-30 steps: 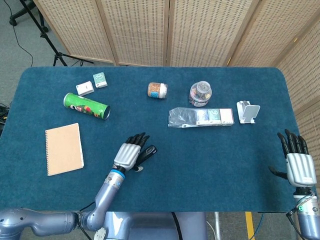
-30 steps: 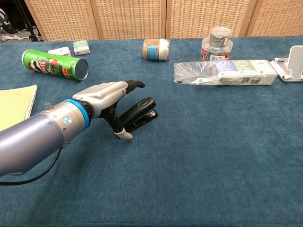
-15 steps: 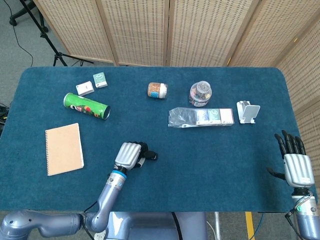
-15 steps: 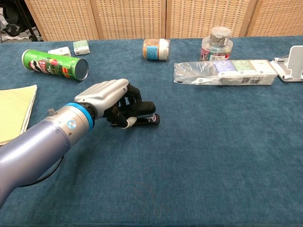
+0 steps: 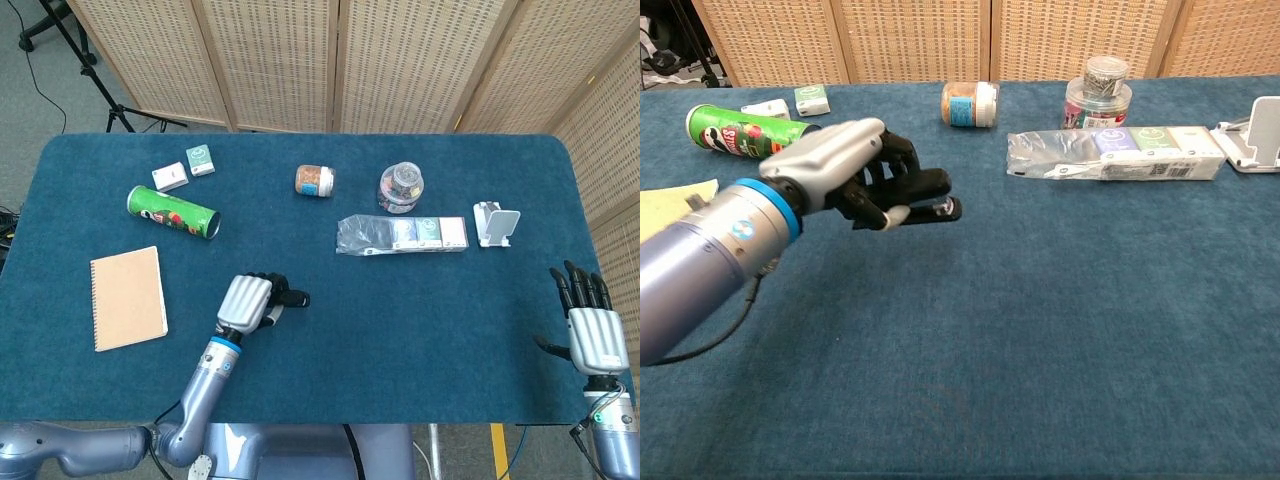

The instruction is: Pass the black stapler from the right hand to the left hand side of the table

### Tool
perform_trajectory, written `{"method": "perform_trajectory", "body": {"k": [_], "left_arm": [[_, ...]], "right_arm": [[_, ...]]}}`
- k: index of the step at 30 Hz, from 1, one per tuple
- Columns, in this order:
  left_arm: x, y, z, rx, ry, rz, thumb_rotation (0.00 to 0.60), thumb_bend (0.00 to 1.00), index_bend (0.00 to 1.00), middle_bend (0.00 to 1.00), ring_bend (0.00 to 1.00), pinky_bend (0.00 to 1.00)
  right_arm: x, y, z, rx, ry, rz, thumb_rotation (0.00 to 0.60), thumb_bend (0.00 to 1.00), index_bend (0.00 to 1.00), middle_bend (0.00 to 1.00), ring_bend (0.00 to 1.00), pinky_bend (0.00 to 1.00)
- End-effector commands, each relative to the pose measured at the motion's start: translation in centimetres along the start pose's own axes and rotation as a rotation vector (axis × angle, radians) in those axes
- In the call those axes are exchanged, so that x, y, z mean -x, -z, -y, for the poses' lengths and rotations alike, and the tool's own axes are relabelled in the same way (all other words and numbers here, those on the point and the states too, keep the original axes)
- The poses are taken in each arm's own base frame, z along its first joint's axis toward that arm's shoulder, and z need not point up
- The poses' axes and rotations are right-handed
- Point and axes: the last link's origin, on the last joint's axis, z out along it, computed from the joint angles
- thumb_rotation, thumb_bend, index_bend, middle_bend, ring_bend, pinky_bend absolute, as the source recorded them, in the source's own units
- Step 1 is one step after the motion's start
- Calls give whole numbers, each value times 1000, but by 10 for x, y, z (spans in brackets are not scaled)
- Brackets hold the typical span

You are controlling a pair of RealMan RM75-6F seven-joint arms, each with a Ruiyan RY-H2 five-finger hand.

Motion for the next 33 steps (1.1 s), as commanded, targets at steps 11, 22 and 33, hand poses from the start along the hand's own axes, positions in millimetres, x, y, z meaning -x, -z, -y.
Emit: {"method": "perform_trajectory", "body": {"k": [11,22,33], "left_arm": [[-99,86,173,-252,-118,-85,600,565,682,559,496,517],[-93,141,254,-348,-116,-13,600,565,682,560,496,517],[-56,132,263,-307,-89,15,600,562,682,560,496,517]], "right_arm": [[4,2,7,-18,8,16,600,28,0,0,0,15],[6,5,13,-34,16,25,600,28,0,0,0,15],[7,5,12,-29,9,32,600,29,0,0,0,15]]}}
